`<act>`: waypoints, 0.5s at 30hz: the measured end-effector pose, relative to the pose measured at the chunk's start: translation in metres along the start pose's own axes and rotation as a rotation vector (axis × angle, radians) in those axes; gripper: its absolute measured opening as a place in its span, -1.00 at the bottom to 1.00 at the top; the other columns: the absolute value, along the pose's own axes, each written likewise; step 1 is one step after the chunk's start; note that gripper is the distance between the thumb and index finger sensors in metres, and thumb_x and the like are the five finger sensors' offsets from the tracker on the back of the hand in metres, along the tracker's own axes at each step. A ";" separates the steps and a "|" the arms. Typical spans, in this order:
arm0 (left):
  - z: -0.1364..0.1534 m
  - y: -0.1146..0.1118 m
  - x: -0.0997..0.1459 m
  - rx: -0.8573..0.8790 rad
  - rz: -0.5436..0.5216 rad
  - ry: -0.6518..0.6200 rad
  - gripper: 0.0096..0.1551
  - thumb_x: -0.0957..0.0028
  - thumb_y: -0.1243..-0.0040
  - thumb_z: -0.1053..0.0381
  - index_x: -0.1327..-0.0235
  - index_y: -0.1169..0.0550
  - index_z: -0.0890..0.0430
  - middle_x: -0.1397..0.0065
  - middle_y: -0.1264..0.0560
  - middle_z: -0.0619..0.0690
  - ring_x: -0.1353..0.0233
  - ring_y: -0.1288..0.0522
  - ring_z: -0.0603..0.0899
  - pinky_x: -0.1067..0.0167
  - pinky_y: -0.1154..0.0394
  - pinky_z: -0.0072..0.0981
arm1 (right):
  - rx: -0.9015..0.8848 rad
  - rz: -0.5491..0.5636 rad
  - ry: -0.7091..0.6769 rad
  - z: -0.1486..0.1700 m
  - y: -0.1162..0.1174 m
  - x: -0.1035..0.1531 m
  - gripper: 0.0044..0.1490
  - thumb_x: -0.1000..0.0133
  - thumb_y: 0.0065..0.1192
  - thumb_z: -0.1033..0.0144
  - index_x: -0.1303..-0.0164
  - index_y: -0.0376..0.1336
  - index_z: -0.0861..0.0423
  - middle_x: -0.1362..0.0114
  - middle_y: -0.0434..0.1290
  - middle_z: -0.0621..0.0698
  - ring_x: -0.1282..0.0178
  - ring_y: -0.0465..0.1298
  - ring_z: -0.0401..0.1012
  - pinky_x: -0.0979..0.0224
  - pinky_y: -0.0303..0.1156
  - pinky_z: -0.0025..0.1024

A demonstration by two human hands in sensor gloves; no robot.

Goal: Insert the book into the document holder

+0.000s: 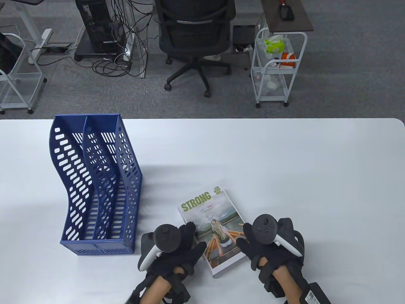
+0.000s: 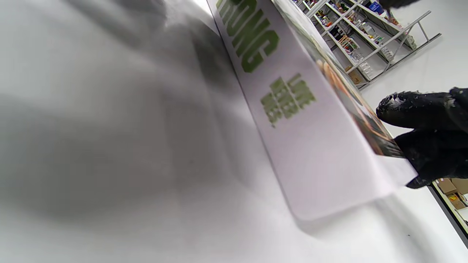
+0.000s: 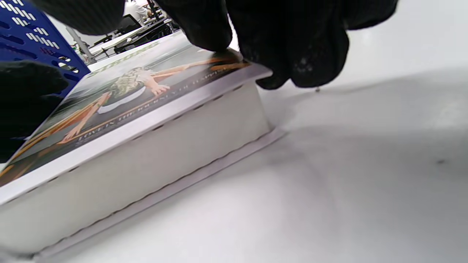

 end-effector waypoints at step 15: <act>0.001 0.001 -0.001 0.036 0.014 -0.020 -0.05 -0.07 0.14 -0.45 -0.55 0.13 -0.07 -0.68 0.17 0.12 -0.65 0.06 0.38 -0.53 -0.01 0.28 | 0.072 -0.078 -0.066 -0.029 0.013 0.010 0.01 -0.10 0.00 -0.20 -0.57 0.01 0.26 -0.19 0.55 0.41 -0.09 0.56 0.26 -0.39 0.26 0.33</act>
Point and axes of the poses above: the tracker on the back of each hand, its own z axis roughly to the little-finger side, its own x axis roughly from the fingertips to the wrist, y = z × x, the point moved 3 cm from there along -x, roughly from the wrist to the fingertips
